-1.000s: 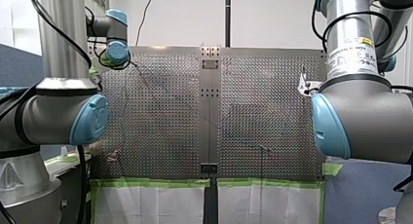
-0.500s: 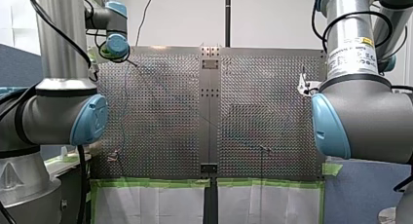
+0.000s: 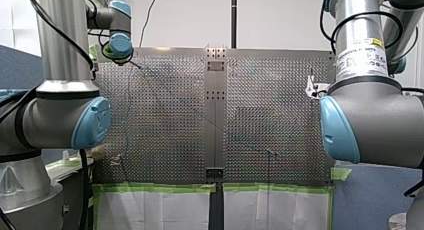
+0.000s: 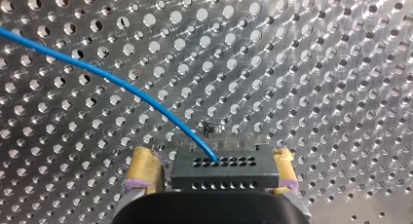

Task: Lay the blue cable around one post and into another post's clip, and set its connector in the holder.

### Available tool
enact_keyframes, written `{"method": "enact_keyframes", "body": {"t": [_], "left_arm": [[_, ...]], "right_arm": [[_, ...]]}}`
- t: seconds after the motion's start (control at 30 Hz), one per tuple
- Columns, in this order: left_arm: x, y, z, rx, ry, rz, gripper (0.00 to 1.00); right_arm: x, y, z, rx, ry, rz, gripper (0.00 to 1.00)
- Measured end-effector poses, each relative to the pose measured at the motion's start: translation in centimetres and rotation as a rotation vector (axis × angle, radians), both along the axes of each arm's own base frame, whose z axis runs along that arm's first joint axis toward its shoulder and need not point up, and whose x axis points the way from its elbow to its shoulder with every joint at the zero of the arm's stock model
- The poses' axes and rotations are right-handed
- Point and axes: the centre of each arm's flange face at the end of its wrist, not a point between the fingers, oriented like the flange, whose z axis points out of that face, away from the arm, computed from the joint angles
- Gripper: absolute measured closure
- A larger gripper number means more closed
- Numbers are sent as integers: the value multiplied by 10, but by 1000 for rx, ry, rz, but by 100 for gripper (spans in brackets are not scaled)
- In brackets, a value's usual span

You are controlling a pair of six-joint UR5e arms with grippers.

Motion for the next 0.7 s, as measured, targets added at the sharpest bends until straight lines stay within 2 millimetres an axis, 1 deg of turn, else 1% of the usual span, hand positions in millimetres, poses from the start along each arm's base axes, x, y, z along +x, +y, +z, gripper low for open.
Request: {"method": "enact_keyframes", "body": {"t": [0.37, 0.7], "left_arm": [[-1, -1, 1, 18, 4, -5, 0], [-3, -4, 12, 33, -15, -29, 0]], "right_arm": [[0, 0, 0, 1, 1, 0, 2], [1, 0, 0, 1, 1, 2, 2]]}}
